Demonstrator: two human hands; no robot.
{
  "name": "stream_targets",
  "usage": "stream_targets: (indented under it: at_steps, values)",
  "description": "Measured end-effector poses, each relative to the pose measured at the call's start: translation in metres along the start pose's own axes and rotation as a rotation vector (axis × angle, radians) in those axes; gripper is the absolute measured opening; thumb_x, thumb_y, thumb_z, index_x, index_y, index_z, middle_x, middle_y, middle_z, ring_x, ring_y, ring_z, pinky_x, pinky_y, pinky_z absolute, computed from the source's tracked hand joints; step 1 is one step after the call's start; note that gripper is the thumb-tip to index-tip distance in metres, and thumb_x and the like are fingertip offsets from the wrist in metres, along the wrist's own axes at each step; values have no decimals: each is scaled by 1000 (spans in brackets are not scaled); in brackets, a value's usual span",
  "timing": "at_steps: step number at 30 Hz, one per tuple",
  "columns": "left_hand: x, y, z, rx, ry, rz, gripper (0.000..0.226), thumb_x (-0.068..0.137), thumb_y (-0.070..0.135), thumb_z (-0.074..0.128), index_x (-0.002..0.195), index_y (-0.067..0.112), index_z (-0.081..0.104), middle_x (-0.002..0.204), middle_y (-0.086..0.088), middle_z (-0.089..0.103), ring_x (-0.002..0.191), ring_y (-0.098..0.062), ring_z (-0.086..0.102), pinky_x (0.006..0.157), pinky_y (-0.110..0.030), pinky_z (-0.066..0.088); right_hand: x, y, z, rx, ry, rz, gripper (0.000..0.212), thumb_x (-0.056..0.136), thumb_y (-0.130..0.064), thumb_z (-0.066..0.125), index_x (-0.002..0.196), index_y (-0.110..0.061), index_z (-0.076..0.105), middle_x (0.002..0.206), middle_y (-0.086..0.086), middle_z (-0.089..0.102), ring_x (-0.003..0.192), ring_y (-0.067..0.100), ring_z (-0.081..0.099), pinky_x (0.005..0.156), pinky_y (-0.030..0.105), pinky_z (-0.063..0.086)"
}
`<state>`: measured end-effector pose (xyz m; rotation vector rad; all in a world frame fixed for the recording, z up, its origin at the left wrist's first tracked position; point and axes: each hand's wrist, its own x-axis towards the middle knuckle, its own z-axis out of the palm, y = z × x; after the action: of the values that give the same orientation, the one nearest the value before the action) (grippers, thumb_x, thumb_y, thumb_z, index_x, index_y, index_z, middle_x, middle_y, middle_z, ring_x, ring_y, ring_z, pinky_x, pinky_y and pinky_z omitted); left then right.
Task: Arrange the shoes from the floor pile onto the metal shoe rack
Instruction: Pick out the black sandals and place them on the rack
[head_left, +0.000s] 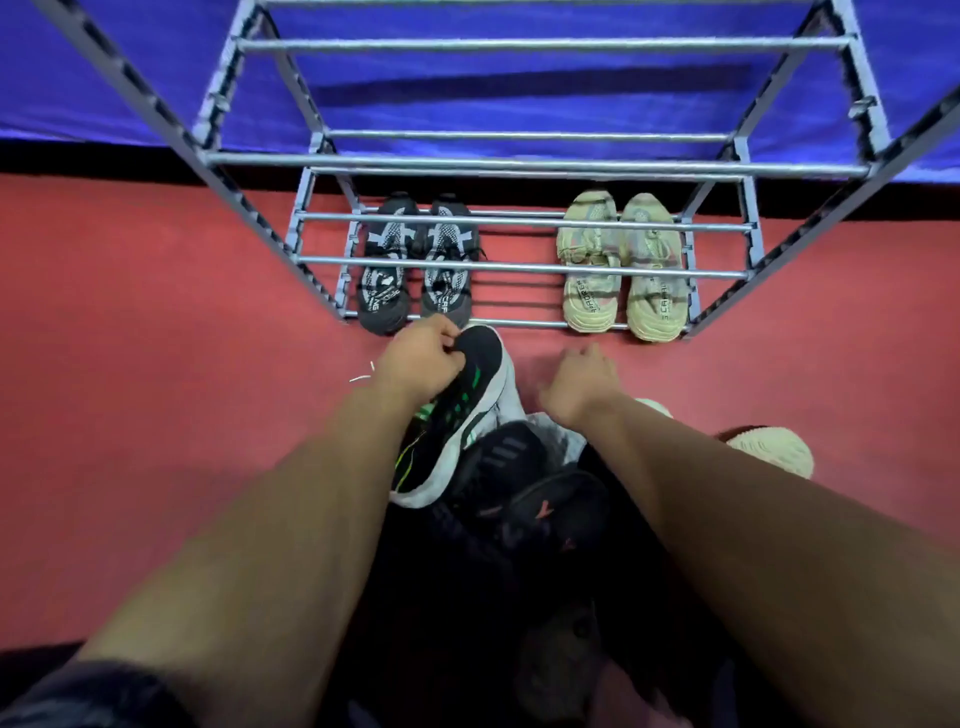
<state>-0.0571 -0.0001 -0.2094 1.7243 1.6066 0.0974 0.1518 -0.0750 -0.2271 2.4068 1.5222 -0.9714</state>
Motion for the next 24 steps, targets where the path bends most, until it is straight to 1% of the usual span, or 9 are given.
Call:
stream_targets:
  at_steps: [3, 6, 8, 13, 15, 17, 19, 21, 24]
  values:
    - [-27, -22, -12, -16, -216, -148, 42, 73, 54, 87, 99, 31, 63, 102, 4, 76, 86, -14, 74, 80, -30, 59, -18, -19, 5, -109, -71, -164, 48, 102, -44, 43, 122, -10, 70, 130, 18, 68, 125, 38, 56, 106, 40, 45]
    - [-54, -38, -7, -29, -382, -234, 74, 53, 69, 89, 114, 31, 70, 104, 9, 74, 95, -14, 70, 88, -30, 54, -36, -28, 10, -105, -75, -213, 43, 103, -37, 43, 117, -10, 73, 123, 17, 73, 118, 38, 63, 101, 37, 49]
    - [-66, -46, -1, -71, -354, -221, 76, 54, 64, 91, 120, 33, 71, 107, 12, 75, 99, -13, 70, 90, -32, 52, -46, -30, 11, -68, -55, -201, 42, 105, -35, 43, 114, -8, 74, 120, 19, 73, 115, 39, 64, 98, 37, 51]
    - [-90, -38, -1, -54, -305, -201, 63, 50, 51, 94, 106, 34, 70, 99, 12, 76, 96, -16, 72, 88, -36, 57, -70, -38, 9, 91, -9, -241, 40, 108, -34, 45, 110, -8, 75, 115, 18, 75, 112, 39, 66, 85, 34, 45]
    - [-97, -31, -7, -121, -231, -219, 52, 51, 55, 90, 94, 31, 74, 90, 12, 77, 88, -14, 72, 78, -31, 56, -79, -47, 9, 180, -48, -239, 42, 109, -40, 47, 112, -9, 75, 113, 13, 75, 111, 35, 67, 80, 31, 40]
    - [-103, -29, -9, -273, -286, -202, 44, 58, 56, 89, 89, 28, 77, 83, 12, 79, 85, -14, 74, 81, -33, 57, -84, -56, 9, 262, -60, -209, 50, 108, -48, 47, 113, -7, 75, 109, 14, 75, 109, 35, 68, 79, 32, 40]
    - [-114, -25, -9, -550, -455, -217, 31, 80, 45, 84, 102, 26, 74, 95, 13, 81, 102, -13, 73, 98, -35, 55, -86, -59, 8, 337, -41, -148, 62, 106, -59, 46, 113, -3, 74, 110, 17, 73, 107, 36, 67, 81, 32, 40]
    - [-122, -25, -9, -717, -526, -269, 29, 101, 27, 67, 129, 25, 66, 124, 6, 75, 124, -18, 67, 109, -35, 49, -87, -54, 6, 353, -30, -113, 66, 101, -69, 47, 103, -7, 71, 103, 15, 70, 99, 35, 65, 80, 33, 40]
    - [-132, -32, -16, -598, -445, -290, 37, 105, 13, 54, 137, 28, 63, 131, 6, 73, 124, -17, 66, 105, -35, 50, -92, -49, 5, 193, -98, -193, 66, 91, -74, 59, 116, -14, 72, 109, 11, 74, 102, 33, 68, 84, 35, 50]
